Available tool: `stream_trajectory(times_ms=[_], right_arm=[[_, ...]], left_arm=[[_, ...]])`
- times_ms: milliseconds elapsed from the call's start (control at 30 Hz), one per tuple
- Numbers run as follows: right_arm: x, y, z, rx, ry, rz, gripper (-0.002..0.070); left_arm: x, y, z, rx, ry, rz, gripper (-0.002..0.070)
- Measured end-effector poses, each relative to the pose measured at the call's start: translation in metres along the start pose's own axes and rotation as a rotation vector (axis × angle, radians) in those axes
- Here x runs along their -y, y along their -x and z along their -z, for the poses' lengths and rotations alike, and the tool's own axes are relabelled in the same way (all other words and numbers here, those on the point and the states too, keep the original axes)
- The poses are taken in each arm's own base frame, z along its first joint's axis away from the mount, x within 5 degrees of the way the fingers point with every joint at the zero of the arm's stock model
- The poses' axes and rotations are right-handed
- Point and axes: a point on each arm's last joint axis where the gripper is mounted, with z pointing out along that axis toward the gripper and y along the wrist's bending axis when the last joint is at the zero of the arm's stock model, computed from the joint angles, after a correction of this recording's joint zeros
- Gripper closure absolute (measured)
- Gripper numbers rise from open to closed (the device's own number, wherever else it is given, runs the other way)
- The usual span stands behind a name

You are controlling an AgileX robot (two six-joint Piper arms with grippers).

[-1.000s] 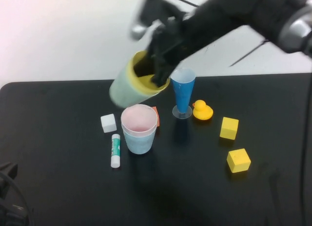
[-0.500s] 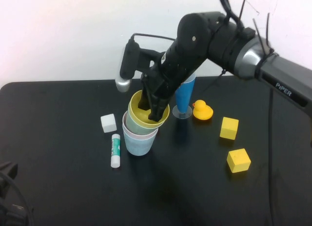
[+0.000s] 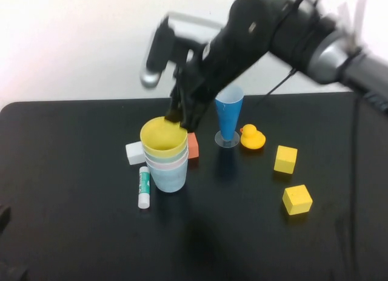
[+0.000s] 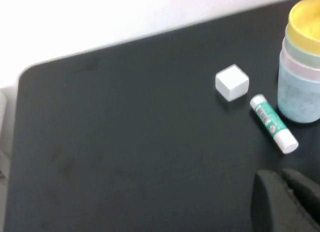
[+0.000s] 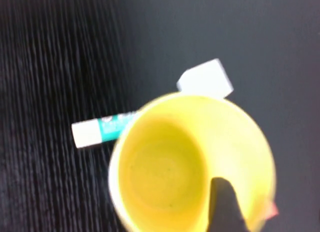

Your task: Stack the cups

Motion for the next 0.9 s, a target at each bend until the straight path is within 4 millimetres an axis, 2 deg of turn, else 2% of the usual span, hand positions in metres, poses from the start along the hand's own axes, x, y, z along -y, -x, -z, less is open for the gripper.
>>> stream_trajectory(times_ms=[100, 200, 300, 400, 533, 700, 800, 900], right_arm=[[-0.003, 0.016, 0.052, 0.041, -0.054, 0.035, 0.0340], [-0.011, 0.023, 0.113, 0.060, -0.141, 0.060, 0.0469], [-0.025, 0.016, 0.167, 0.030, -0.247, 0.067, 0.0607], [-0.043, -0.003, 0.212, -0.010, -0.362, 0.037, 0.0651], [-0.072, -0.036, 0.239, -0.043, -0.440, -0.013, 0.0667], [-0.117, -0.081, 0.257, -0.050, -0.458, -0.108, 0.0669], [-0.141, -0.107, 0.263, -0.032, -0.488, -0.171, 0.0669], [-0.163, -0.134, 0.259, -0.011, -0.511, -0.217, 0.0670]], left_arm=[[-0.004, -0.006, 0.020, 0.079, 0.009, 0.018, 0.0673], [-0.010, -0.018, 0.043, 0.187, 0.018, 0.043, 0.0673], [-0.013, -0.029, 0.062, 0.317, 0.013, 0.066, 0.0673], [-0.013, -0.033, 0.068, 0.385, 0.001, 0.070, 0.0673], [-0.011, -0.036, 0.063, 0.375, -0.010, 0.070, 0.0673], [-0.010, -0.033, 0.063, 0.394, -0.022, 0.066, 0.0673], [-0.010, -0.033, 0.063, 0.396, -0.023, 0.066, 0.0673], [-0.009, -0.033, 0.063, 0.398, -0.023, 0.064, 0.0673]])
